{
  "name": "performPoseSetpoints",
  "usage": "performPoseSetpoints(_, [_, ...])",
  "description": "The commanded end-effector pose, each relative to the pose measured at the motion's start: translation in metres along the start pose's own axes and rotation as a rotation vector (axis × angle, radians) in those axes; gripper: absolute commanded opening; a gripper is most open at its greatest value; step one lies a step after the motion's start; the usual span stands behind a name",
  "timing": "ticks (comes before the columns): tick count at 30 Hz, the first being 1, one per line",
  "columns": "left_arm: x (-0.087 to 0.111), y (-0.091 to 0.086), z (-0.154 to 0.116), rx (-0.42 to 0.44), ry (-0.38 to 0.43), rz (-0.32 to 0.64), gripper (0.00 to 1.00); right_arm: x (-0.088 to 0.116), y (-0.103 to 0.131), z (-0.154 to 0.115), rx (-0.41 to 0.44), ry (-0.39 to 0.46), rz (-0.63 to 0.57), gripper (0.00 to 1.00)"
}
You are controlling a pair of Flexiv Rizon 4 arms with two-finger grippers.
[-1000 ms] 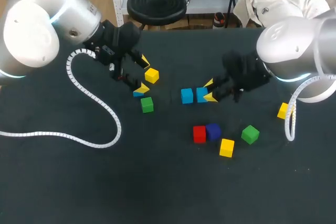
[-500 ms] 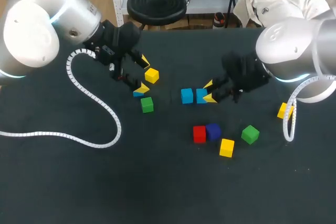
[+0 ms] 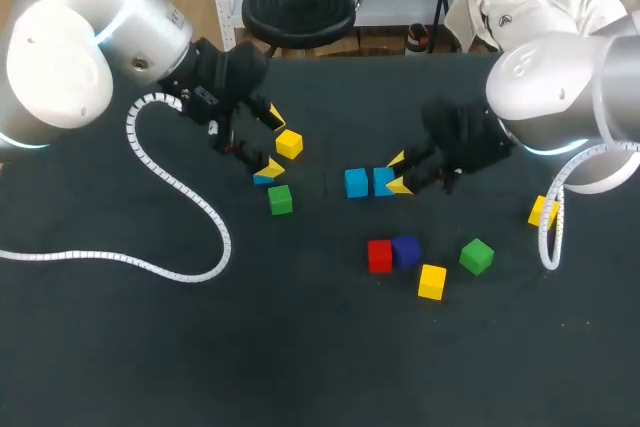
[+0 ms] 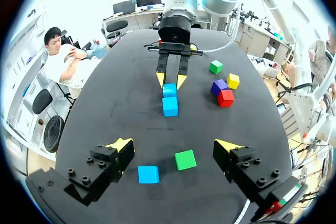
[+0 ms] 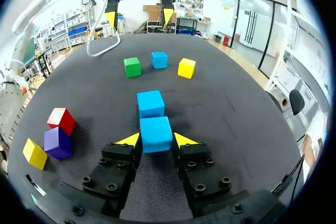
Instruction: Place the blue cubes, place green cubes on the blue cubes, place the yellow cubes on the green cubes, then place the red cubes on the yellow cubes, and place purple cube on the red cubes.
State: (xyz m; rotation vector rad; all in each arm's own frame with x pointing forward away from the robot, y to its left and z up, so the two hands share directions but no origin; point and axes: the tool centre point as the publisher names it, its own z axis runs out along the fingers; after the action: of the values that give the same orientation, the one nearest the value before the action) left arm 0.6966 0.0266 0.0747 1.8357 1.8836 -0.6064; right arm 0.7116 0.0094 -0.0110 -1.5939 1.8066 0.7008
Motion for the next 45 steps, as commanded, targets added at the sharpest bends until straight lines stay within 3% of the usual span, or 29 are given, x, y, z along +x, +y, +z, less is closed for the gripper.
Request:
performPoseSetpoints(1, [0.001, -0.0001, -0.0002, 0.0, -0.003, 0.002, 1.0, 0.0017, -0.0028, 0.0032, -0.008, -0.002, 0.002, 0.0])
performPoseSetpoints(23, [0.001, -0.0001, -0.0002, 0.0, -0.003, 0.002, 1.0, -0.0065, 0.0018, -0.0041, -0.018, -0.014, -0.038, 0.0])
performPoseSetpoints(45, [0.001, -0.0001, -0.0002, 0.0, -0.003, 0.002, 1.0, 0.0021, -0.0044, 0.0005, -0.041, -0.014, -0.031, 0.0])
